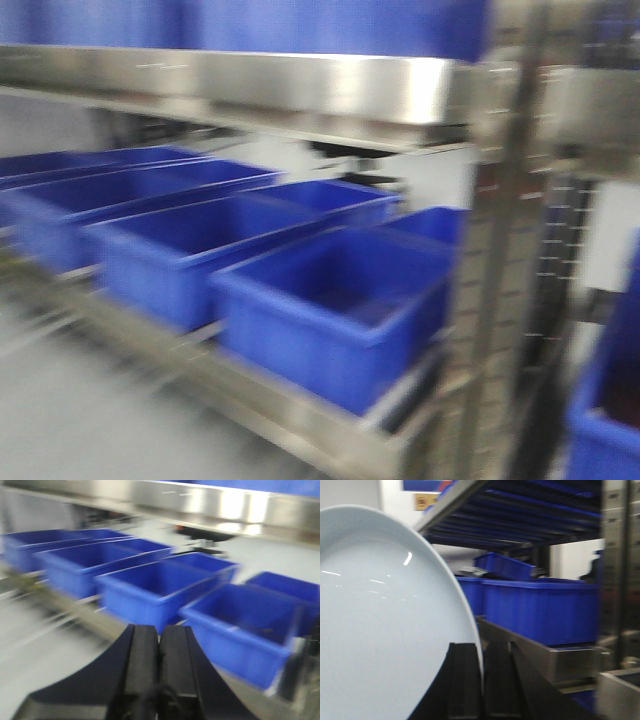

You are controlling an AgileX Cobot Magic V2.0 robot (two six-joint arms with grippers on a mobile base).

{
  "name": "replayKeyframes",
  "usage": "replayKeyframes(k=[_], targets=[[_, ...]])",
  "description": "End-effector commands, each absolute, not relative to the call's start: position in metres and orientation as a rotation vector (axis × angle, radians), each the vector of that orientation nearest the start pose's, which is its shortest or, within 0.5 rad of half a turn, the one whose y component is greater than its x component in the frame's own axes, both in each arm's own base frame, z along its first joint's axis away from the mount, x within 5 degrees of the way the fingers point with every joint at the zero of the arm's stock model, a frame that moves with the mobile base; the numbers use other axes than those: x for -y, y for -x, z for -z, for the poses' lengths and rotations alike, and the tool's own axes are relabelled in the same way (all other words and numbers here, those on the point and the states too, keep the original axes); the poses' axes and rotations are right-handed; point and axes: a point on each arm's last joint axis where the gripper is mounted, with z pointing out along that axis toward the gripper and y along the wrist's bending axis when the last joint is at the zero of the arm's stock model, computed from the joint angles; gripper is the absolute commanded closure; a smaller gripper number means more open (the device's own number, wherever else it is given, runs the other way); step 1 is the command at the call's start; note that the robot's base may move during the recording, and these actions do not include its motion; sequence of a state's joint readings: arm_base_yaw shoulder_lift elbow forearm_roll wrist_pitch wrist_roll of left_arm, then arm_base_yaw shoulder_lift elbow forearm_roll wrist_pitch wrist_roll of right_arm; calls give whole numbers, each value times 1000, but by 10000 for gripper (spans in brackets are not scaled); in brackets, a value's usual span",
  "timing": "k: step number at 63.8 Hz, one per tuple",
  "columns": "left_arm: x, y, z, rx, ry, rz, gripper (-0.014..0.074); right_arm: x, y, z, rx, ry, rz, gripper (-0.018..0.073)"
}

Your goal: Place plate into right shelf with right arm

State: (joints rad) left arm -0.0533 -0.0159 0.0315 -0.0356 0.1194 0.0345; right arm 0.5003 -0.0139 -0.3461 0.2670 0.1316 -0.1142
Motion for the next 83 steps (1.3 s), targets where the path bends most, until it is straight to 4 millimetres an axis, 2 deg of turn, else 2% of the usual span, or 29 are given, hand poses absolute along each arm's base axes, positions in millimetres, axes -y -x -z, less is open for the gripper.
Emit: replayKeyframes(k=[1, 83], targets=[[3, -56, -197, -1537, -36, 54, 643, -6, -9, -330, -1130, 213, -574, 504], [3, -56, -197, -1537, -36, 54, 643, -6, -9, -330, -1130, 213, -574, 504]])
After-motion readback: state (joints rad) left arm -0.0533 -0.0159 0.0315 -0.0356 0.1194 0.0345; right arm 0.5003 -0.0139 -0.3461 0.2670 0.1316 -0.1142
